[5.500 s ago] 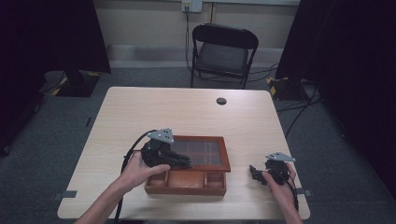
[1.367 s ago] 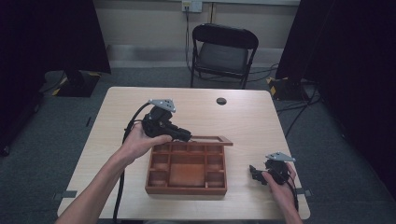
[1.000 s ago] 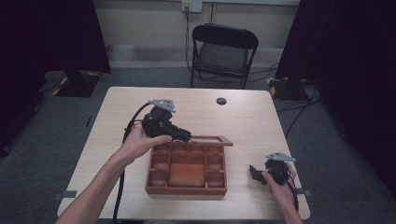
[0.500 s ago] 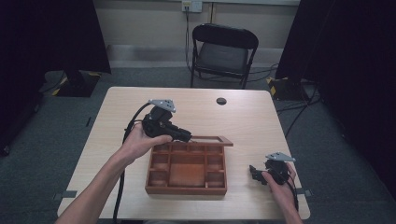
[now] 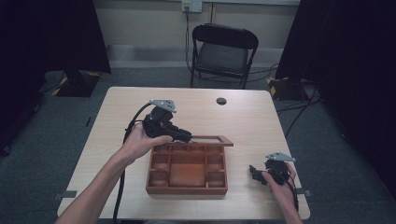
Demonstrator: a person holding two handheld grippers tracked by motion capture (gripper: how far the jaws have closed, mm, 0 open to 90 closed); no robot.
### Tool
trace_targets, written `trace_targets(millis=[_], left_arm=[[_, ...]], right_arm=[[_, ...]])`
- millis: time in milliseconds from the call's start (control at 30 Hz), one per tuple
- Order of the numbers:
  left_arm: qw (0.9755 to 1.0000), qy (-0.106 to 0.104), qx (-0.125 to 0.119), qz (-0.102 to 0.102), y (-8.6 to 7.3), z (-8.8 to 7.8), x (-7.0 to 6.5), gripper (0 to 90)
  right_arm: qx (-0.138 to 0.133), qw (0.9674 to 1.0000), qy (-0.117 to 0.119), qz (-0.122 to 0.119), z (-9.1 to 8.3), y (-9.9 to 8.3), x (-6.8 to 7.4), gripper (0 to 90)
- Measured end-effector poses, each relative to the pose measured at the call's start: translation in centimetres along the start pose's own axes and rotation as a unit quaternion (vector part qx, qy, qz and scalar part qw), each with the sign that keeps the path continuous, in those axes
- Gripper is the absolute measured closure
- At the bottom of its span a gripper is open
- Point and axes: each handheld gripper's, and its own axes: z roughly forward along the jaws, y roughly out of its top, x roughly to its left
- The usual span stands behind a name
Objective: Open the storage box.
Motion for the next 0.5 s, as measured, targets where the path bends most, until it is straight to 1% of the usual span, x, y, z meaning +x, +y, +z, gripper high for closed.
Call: trace_targets(millis=[500], left_arm=[[1.0000,-0.001,0.006,0.003,0.11,-0.03,0.04,82.2]], right_arm=[[0.000,1.0000,0.000,0.000,0.00,0.00,0.00,11.4]])
